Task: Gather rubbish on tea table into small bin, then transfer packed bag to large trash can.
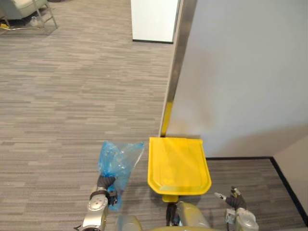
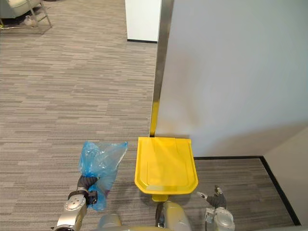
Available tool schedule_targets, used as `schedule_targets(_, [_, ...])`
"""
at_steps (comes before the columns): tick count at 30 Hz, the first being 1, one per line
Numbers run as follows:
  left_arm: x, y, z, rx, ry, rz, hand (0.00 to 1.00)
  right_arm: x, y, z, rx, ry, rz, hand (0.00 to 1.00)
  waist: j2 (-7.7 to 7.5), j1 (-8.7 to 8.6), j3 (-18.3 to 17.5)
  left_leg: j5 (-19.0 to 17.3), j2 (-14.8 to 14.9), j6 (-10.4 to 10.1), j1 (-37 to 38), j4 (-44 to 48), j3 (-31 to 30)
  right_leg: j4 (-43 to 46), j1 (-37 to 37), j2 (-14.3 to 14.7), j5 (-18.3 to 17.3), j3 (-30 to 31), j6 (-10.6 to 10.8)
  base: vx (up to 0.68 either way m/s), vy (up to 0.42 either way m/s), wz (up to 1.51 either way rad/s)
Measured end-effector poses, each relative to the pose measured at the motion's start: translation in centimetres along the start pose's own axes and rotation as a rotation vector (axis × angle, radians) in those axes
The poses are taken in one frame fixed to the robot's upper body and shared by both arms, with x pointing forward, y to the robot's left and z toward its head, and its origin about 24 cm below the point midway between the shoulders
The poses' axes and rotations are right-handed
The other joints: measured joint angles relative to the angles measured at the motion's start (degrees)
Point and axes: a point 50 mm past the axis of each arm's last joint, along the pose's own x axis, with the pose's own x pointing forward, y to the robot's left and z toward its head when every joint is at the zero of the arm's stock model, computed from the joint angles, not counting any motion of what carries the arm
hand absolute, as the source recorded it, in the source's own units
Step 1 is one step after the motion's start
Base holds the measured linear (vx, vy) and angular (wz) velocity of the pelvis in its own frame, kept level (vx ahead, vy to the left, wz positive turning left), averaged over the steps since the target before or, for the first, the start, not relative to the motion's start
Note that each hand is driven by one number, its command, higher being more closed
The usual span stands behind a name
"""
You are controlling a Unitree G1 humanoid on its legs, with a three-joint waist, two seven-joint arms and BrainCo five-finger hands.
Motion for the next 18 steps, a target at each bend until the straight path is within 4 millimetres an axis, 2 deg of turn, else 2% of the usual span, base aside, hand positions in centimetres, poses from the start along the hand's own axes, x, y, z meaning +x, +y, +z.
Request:
schedule_targets(1, [0.2, 0.1, 0.2, 0.003, -0.005, 0.008, 1.0, -0.1, 0.0, -0.2, -0.001, 0.003, 0.0, 0.0, -0.98, -0.08, 0.23, 2.27, -0.38, 1.27, -0.02, -2.16, 1.7, 2.44, -1.01, -2.12, -0.06, -0.42, -0.16, -0.38, 0.088, -0.32])
schedule_targets(2, [0.5, 0.2, 0.5, 0.007, -0.009, 0.011, 1.0, -0.3, -0.3, -0.5, -0.002, 0.012, -0.007, 0.0, -1.52, -0.4, 0.23, 3.57, -0.4, 1.53, -0.23, -3.15, 2.35, 6.05, -1.15, -2.86, -1.02, -0.23, -0.1, -0.35, 0.011, -0.1])
schedule_targets(4, [1.1, 0.1, 1.4, 0.008, -0.028, 0.008, 1.0, -0.5, -0.6, -1.1, -0.003, 0.03, -0.015, 0.0, -1.9, -0.34, 0.14, 7.38, -0.4, 1.11, 0.0, -7.72, 2.82, 18.39, -0.42, -3.52, -5.14, 0.8, 0.03, -0.22, -0.055, 0.07])
schedule_targets(6, [1.1, 0.0, 1.5, 0.007, -0.033, 0.006, 1.0, -0.6, -0.5, -1.2, -0.006, 0.033, -0.012, 0.0, -2.12, -0.38, -0.23, 9.23, -0.55, 0.28, 0.04, -11.45, 3.03, 24.07, 2.49, -4.68, -7.6, 1.53, 0.99, -0.12, -0.09, -0.02])
schedule_targets(7, [1.1, 0.0, 1.4, 0.007, -0.03, 0.007, 1.0, -0.6, -0.6, -1.4, -0.006, 0.037, -0.012, 0.0, -2.58, -0.28, -0.66, 9.42, -0.95, -0.08, -0.21, -12.33, 3.08, 23.63, 4.05, -5.34, -7.54, 2.21, 1.69, -0.08, -0.159, -0.17])
schedule_targets(8, [1.1, 0.2, 1.4, 0.007, -0.028, 0.014, 1.0, -0.5, -0.6, -1.3, -0.007, 0.039, -0.012, 0.0, -3.33, -0.01, -1.45, 9.92, -1.13, -0.93, -2.16, -12.86, 3.19, 17.15, 6.84, -4.95, -11.27, 3.1, 3.5, -0.08, -0.187, -0.31])
schedule_targets(9, [1.1, 0.2, 1.1, -0.009, -0.013, 0.028, 1.0, -0.3, -0.7, -0.8, -0.008, 0.025, -0.017, 0.0, -2.79, -0.1, -2.26, 11.33, -0.86, -1.27, -3.56, -13.64, 3.08, 10.14, 8.25, -3.41, -13.79, 2.6, 3.01, -0.05, -0.217, -0.48])
schedule_targets(10, [1.0, 0.0, 0.8, -0.017, 0.003, 0.027, 1.0, -0.1, -0.6, -0.4, -0.006, 0.013, -0.017, 0.0, -2.47, 0.23, -2.63, 12.31, -0.97, -0.85, -4.0, -14.56, 3.18, 5.67, 8.75, -2.72, -14.71, 2.66, 1.37, -0.02, -0.171, -0.7])
schedule_targets(11, [1.0, -0.5, 0.3, -0.034, 0.025, 0.026, 1.0, 0.3, -0.3, 0.3, -0.005, -0.008, -0.012, 0.0, -1.36, 0.36, -2.63, 15.08, -0.86, -0.35, -4.17, -16.53, 2.94, 1.03, 9.26, -1.51, -14.9, 3.01, -0.53, -0.02, -0.152, -0.64])
schedule_targets(12, [0.9, -0.9, -0.4, -0.035, 0.062, 0.016, 1.0, 0.5, 0.0, 0.3, -0.004, 0.003, -0.004, 0.0, -0.23, -0.58, -2.96, 17.42, -0.6, -0.61, -4.02, -19.01, 2.46, -1.31, 9.65, -0.6, -13.27, 2.96, -0.99, -0.05, -0.102, -0.4])
schedule_targets(15, [1.3, -1.6, -0.2, -0.023, 0.071, -0.008, 1.0, 0.2, -0.7, -1.8, -0.038, 0.09, -0.018, 0.0, 0.11, -1.24, -3.67, 20.8, -1.11, -0.74, -1.91, -24.06, 3.14, -4.15, 10.88, -0.49, -11.91, 2.12, -0.93, 0.02, -0.048, 0.13])
schedule_targets(18, [1.5, -1.1, -0.5, -0.004, 0.089, 0.0, 1.0, 0.3, -0.9, -1.9, -0.051, 0.101, -0.026, 0.0, 0.33, -2.1, -3.76, 21.47, -1.16, -0.78, -1.52, -24.65, 5.25, -6.12, 11.43, -0.57, -10.27, 2.88, -0.39, 0.01, 0.061, -0.07])
